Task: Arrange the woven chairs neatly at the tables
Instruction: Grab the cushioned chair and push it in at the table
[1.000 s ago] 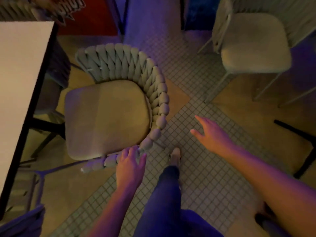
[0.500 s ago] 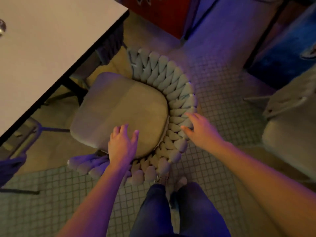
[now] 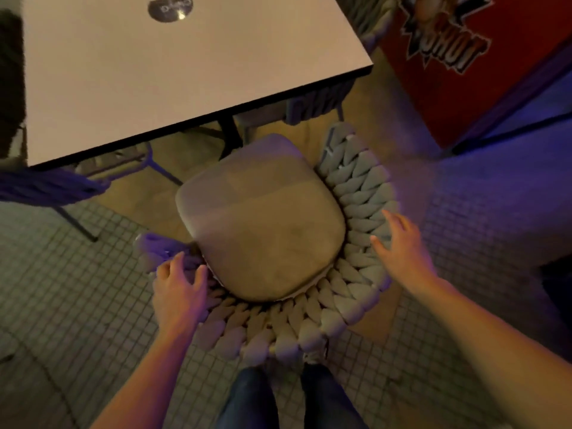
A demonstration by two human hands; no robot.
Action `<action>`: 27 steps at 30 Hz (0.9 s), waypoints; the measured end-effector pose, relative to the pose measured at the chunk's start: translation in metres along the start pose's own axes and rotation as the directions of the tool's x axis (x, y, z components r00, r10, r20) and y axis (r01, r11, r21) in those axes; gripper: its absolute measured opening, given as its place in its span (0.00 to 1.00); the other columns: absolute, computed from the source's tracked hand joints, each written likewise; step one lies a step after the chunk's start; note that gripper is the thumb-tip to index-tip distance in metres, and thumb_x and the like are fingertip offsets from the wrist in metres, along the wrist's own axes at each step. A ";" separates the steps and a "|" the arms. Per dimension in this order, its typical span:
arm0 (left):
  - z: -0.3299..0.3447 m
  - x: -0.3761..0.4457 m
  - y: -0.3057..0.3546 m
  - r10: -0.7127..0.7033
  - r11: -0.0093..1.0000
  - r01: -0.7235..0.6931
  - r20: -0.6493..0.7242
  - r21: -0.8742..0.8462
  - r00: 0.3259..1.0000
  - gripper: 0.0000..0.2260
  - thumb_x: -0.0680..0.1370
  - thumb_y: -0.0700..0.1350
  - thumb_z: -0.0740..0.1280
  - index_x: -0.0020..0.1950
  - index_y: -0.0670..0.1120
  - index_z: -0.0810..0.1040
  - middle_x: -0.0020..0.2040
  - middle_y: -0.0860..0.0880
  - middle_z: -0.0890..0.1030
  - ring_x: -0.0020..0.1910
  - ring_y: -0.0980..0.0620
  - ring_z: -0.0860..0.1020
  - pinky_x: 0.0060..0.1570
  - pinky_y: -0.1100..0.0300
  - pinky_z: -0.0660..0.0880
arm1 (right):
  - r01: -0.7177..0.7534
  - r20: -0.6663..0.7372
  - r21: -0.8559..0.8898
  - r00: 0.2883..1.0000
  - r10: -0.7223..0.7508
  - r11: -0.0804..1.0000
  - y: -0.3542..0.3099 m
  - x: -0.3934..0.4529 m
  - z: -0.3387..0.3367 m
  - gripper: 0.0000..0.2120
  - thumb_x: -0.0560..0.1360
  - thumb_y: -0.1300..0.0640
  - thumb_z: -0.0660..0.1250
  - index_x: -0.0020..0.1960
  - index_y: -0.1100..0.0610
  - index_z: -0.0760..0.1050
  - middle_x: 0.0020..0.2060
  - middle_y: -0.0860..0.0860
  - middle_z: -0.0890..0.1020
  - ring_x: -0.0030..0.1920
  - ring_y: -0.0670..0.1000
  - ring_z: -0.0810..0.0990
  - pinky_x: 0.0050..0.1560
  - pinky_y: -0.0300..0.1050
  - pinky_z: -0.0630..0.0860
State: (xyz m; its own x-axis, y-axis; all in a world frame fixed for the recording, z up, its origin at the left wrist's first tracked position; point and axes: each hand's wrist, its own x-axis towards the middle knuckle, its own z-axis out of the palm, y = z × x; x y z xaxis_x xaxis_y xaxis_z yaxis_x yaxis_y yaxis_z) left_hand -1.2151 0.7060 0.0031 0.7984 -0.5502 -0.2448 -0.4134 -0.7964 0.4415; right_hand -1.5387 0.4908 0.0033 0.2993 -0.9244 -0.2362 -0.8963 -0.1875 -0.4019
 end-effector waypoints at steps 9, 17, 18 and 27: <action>0.015 0.030 -0.036 -0.410 0.901 0.393 -0.067 -0.182 0.909 0.33 0.75 0.48 0.68 0.75 0.43 0.57 0.67 0.30 0.65 0.63 0.28 0.69 0.64 0.40 0.66 | 0.090 0.081 -0.210 0.994 -0.074 0.974 -0.002 0.096 0.007 0.35 0.73 0.54 0.69 0.75 0.54 0.58 0.75 0.59 0.61 0.71 0.63 0.63 0.69 0.56 0.66; 0.025 0.065 -0.070 -0.427 0.894 0.425 0.018 -0.145 0.904 0.36 0.77 0.50 0.64 0.78 0.51 0.45 0.56 0.33 0.78 0.55 0.33 0.76 0.49 0.50 0.69 | -0.018 0.111 -0.294 0.992 0.053 0.956 -0.002 0.156 0.010 0.41 0.73 0.65 0.65 0.78 0.51 0.46 0.69 0.62 0.66 0.57 0.68 0.76 0.53 0.58 0.73; 0.024 0.066 -0.071 -0.425 0.894 0.423 0.015 -0.147 0.905 0.36 0.77 0.50 0.64 0.78 0.52 0.46 0.56 0.34 0.79 0.54 0.34 0.77 0.48 0.51 0.68 | -0.005 0.119 -0.299 0.992 0.043 0.954 -0.001 0.156 0.009 0.42 0.72 0.65 0.66 0.78 0.51 0.46 0.68 0.63 0.67 0.58 0.68 0.75 0.54 0.58 0.73; 0.010 0.095 -0.092 -0.361 0.927 0.362 0.024 -0.102 0.932 0.36 0.76 0.50 0.65 0.78 0.53 0.48 0.49 0.39 0.81 0.51 0.35 0.78 0.46 0.50 0.71 | -0.039 0.099 -0.222 0.993 0.062 0.974 -0.009 0.131 0.022 0.42 0.72 0.64 0.66 0.78 0.49 0.47 0.64 0.62 0.69 0.53 0.68 0.77 0.51 0.57 0.75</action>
State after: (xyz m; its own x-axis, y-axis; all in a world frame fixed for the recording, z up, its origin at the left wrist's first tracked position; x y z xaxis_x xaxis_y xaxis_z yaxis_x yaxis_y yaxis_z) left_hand -1.1056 0.7249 -0.0691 0.8828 -0.2314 -0.4087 -0.0499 -0.9114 0.4084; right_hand -1.4844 0.3781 -0.0433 0.2736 -0.8971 -0.3471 -0.9576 -0.2202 -0.1857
